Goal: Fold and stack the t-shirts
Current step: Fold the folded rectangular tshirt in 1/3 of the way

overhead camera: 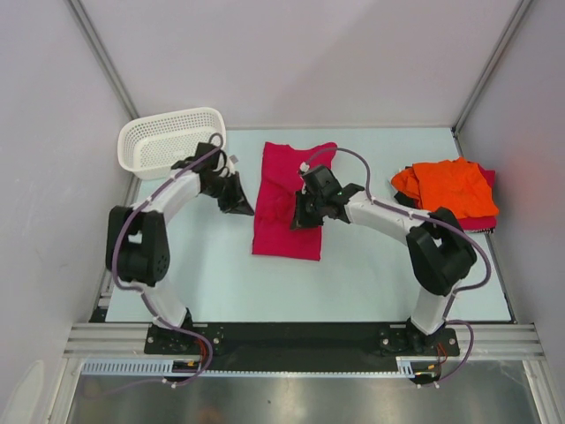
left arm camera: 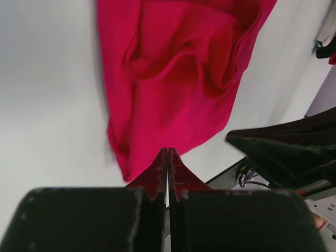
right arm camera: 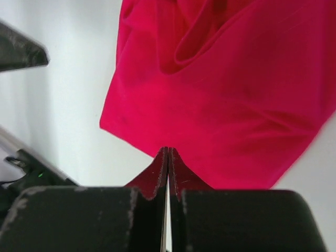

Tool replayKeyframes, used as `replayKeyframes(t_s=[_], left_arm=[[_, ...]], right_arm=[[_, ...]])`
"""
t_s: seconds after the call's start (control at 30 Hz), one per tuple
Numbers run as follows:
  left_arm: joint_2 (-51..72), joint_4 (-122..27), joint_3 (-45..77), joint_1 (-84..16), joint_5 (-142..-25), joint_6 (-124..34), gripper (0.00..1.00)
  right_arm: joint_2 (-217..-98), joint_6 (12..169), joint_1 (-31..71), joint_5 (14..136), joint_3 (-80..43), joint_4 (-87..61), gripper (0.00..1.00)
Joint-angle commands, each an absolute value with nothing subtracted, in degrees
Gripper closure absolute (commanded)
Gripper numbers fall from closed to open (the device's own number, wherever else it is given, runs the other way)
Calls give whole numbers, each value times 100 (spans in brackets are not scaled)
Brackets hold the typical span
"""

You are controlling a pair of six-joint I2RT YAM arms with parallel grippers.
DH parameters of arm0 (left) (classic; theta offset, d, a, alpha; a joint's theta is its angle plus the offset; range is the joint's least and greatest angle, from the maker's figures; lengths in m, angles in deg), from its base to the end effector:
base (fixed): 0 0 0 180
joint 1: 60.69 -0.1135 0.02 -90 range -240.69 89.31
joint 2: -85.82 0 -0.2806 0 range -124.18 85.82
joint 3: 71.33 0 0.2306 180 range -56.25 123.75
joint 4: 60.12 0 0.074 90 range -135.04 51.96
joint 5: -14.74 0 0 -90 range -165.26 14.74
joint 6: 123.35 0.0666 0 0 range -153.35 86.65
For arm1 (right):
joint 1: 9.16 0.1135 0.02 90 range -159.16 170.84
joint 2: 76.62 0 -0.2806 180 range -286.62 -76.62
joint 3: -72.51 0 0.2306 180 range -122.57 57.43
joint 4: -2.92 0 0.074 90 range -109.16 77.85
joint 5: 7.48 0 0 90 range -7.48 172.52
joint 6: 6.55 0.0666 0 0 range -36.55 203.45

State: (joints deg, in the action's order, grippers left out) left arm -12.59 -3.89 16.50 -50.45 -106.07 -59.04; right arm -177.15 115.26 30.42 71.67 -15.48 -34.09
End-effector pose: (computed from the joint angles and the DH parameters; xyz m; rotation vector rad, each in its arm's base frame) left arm 0.3279 -0.0939 0.2281 -0.2183 2.7810 -0.9063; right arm 0.2902 0.2561 0.2332 -0.2642 2.5610 0.7516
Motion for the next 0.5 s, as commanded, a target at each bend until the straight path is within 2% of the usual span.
replayKeyframes(t_s=[0.0,0.27,0.47], left_arm=[[-1981,-672,2372,-4707,-10901,-6182,100],[-2975,-637,3137,-4425,-11033,-6182,100],[-3554,-549,3743,-4355,-11015,-6332,100]], right_arm=[[-18059,12133,2802,5636,-1570,-2649,100],[-18437,12090,2723,5782,-1956,-2946,100],[-18736,12010,2635,6791,-2343,-3658,100]])
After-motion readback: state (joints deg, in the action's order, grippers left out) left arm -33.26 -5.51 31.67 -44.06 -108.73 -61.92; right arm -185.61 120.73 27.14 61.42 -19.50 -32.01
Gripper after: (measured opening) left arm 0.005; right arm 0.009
